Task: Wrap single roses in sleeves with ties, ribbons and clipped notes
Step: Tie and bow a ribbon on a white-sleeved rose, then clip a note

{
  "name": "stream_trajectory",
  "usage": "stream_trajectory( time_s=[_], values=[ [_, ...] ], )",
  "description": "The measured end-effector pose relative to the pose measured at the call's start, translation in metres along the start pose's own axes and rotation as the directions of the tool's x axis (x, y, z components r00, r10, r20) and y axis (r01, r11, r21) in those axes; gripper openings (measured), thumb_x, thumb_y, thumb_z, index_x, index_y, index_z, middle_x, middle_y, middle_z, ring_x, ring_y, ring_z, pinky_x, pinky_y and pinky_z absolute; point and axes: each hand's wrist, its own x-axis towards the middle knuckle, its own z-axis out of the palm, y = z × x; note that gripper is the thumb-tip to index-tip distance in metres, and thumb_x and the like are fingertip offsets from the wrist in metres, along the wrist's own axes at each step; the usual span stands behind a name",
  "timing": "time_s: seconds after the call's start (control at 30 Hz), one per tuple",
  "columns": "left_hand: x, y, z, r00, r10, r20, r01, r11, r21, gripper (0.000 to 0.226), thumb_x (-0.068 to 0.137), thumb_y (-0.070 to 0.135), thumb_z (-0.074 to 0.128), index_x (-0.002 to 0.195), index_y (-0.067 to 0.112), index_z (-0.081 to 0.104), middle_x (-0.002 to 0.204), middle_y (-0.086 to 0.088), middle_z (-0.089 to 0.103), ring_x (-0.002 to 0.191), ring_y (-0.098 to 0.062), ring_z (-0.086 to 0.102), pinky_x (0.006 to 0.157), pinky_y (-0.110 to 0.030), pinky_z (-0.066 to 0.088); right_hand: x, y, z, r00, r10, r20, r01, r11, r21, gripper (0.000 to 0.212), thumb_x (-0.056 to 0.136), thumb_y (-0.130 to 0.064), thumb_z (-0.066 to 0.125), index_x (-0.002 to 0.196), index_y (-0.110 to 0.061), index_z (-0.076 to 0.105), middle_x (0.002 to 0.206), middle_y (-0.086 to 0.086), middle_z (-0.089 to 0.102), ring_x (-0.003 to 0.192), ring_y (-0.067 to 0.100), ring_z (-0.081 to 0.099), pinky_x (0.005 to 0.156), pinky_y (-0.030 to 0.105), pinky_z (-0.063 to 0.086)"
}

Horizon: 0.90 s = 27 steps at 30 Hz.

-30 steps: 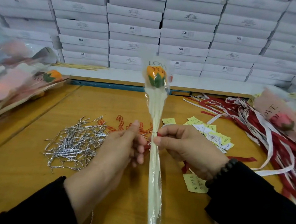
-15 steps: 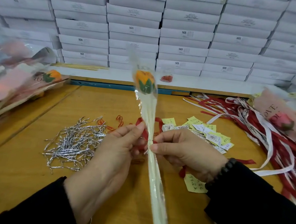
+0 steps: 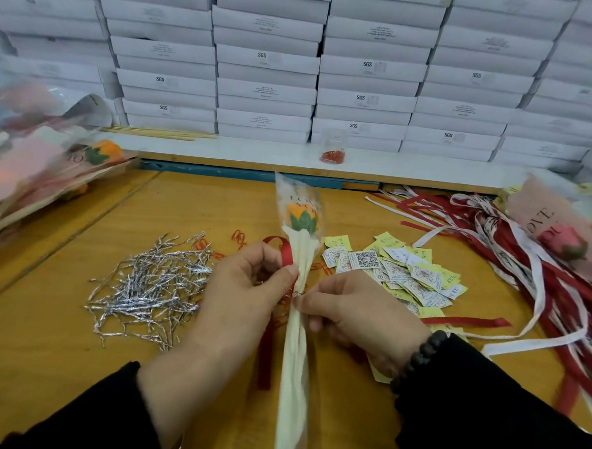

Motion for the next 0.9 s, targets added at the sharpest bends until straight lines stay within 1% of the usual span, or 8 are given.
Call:
stream_trajectory(
  time_s=[0.1,0.23,0.43,0.53,0.67,0.8,0.83,0.9],
  values=[
    [0.0,0.0,-0.001,0.998,0.028,0.048,-0.032,0.996,0.084,0.01,0.083,0.001,0.063,0.075,-0.001,0.057,0.081,-0.02,0.066,0.075,-0.027,0.06,0.072,-0.04,0.05,0.0,-0.001,0.001,1.0,0.011,-0.004,-0.011,0.996,-0.087,0.033,0.083,-0.018,0.065,0.051,-0.014,0.057,0.043,-0.003,0.048,0.029,0.004,0.029,0.031,0.013,0.023],
    [0.002,-0.004,-0.003,0.991,0.024,0.131,-0.05,0.979,0.198,0.012,0.084,0.002,0.062,0.073,0.006,0.058,0.07,-0.004,0.071,0.057,-0.003,0.058,0.054,-0.014,0.042,-0.001,-0.001,0.0,0.999,0.018,0.029,-0.012,0.98,-0.199,0.035,0.083,-0.024,0.065,0.05,-0.016,0.056,0.037,-0.008,0.043,0.027,0.003,0.03,0.031,0.012,0.023],
    [0.008,-0.011,-0.011,0.978,-0.012,0.209,-0.068,0.926,0.371,0.018,0.084,0.004,0.062,0.07,0.013,0.057,0.066,-0.002,0.07,0.058,0.001,0.062,0.058,-0.015,0.046,0.0,-0.003,-0.003,0.995,-0.007,0.097,0.04,0.939,-0.341,0.025,0.083,-0.03,0.067,0.076,-0.007,0.07,0.05,-0.007,0.054,0.037,-0.001,0.042,0.04,0.009,0.033],
    [0.008,-0.013,-0.012,0.97,-0.038,0.239,-0.072,0.896,0.437,0.02,0.083,0.006,0.063,0.068,0.017,0.057,0.066,0.002,0.07,0.063,-0.007,0.064,0.066,-0.026,0.05,-0.001,-0.008,-0.013,0.992,-0.016,0.126,0.074,0.881,-0.466,0.019,0.084,-0.027,0.067,0.08,-0.009,0.071,0.054,-0.01,0.054,0.045,-0.003,0.047,0.044,0.006,0.036],
    [0.007,-0.012,-0.012,0.963,-0.063,0.261,-0.071,0.878,0.473,0.014,0.085,0.008,0.063,0.073,0.013,0.058,0.066,0.001,0.07,0.062,0.0,0.064,0.065,-0.02,0.049,-0.003,-0.014,-0.03,0.991,-0.109,0.083,0.137,0.756,-0.64,0.009,0.085,-0.02,0.065,0.077,-0.019,0.069,0.07,-0.011,0.055,0.058,-0.004,0.05,0.05,0.007,0.037],
    [0.008,-0.01,-0.012,0.961,-0.064,0.268,-0.085,0.855,0.511,0.014,0.086,0.011,0.063,0.073,0.015,0.058,0.068,0.003,0.071,0.062,-0.002,0.062,0.061,-0.016,0.046,-0.003,-0.012,-0.037,0.955,-0.296,-0.036,0.085,0.386,-0.919,0.01,0.088,-0.024,0.058,0.082,-0.024,0.066,0.08,-0.013,0.048,0.081,0.01,0.049,0.078,0.024,0.035],
    [0.008,-0.01,-0.012,0.96,-0.066,0.272,-0.088,0.851,0.518,0.015,0.085,0.011,0.063,0.072,0.015,0.057,0.069,0.002,0.071,0.064,-0.006,0.063,0.064,-0.021,0.047,-0.002,-0.012,-0.037,0.94,-0.336,-0.064,0.055,0.334,-0.941,0.012,0.088,-0.028,0.057,0.083,-0.023,0.066,0.082,-0.01,0.053,0.082,0.013,0.052,0.074,0.025,0.036],
    [0.008,-0.01,-0.012,0.957,-0.065,0.281,-0.097,0.846,0.525,0.019,0.085,0.01,0.063,0.07,0.019,0.055,0.069,0.003,0.071,0.066,-0.009,0.064,0.066,-0.025,0.047,-0.001,-0.009,-0.036,0.91,-0.395,-0.123,0.031,0.363,-0.931,0.016,0.089,-0.031,0.056,0.082,-0.021,0.065,0.076,-0.007,0.056,0.077,0.015,0.054,0.058,0.023,0.037]
  ],
)
